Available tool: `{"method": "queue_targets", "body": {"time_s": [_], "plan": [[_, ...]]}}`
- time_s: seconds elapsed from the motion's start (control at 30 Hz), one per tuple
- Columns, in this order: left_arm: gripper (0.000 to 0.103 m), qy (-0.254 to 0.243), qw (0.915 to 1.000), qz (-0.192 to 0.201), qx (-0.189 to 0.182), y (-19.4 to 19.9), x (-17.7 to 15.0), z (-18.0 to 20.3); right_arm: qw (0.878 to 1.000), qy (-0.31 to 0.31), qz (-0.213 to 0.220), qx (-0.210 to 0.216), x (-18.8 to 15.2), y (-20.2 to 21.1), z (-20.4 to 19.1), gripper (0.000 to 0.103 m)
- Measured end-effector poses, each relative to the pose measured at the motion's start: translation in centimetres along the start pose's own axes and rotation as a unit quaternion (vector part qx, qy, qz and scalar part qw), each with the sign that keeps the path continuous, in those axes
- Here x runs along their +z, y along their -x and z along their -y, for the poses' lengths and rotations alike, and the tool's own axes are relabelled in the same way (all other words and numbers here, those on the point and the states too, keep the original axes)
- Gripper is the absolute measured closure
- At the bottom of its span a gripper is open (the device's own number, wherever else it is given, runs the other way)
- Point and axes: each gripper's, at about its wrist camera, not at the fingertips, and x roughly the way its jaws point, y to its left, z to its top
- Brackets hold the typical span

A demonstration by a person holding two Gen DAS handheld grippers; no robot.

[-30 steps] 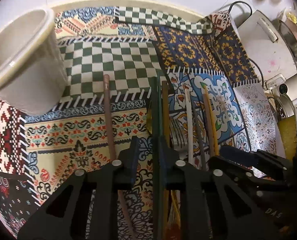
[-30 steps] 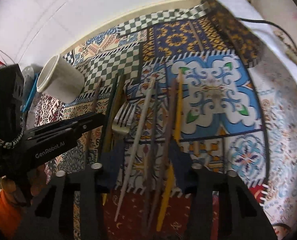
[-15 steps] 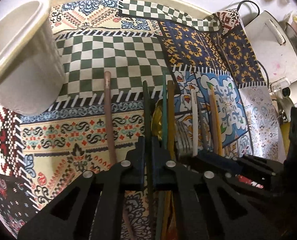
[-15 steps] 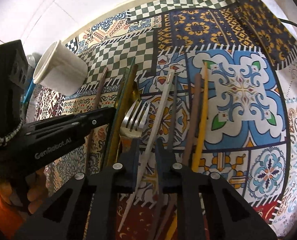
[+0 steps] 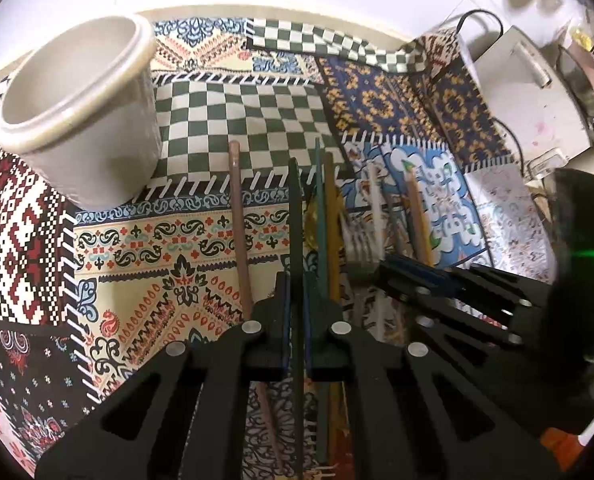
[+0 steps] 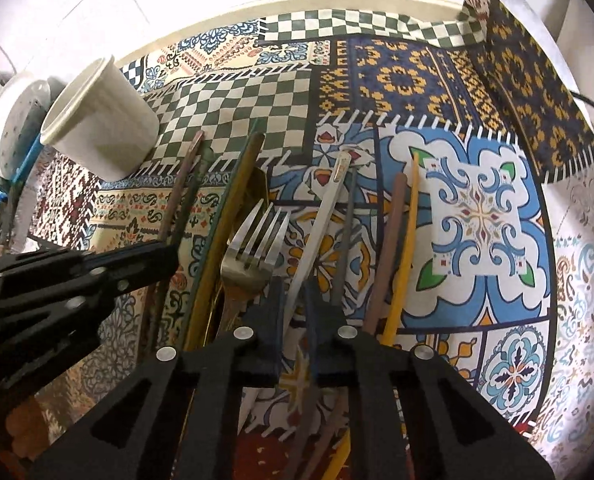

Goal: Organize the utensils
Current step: 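Grasp a dark green chopstick with the left tool while the right tool grasps a white printed stick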

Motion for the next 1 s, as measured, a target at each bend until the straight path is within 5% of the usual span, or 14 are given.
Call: {"method": "queue_targets", "body": {"time_s": [0.2, 0.37, 0.8, 1.0], "plan": [[0.099, -0.003, 0.9997, 0.023, -0.005, 2.0, -0.4, 0.6, 0.999, 0.014, 0.022, -0.021, 0.6, -0.6, -0.8, 0.093], [0.099, -0.009, 0.9991, 0.04, -0.009, 3.8, -1.0, 0.9, 1.0, -0.021, 0.016, 0.013, 0.1, 0.0, 0.1, 0.097], [0.099, -0.023, 0.9963, 0.082, -0.012, 8.3, -2.8, 1.7, 0.998, -0.031, 0.056, 0.026, -2.0, 5.0, -0.3, 0.097], [0.099, -0.032, 0.9938, 0.106, -0.011, 10.8, -3.9, 1.9, 0.994, -0.023, 0.108, 0.022, -2.7, 8.9, -1.1, 0.097]]}}
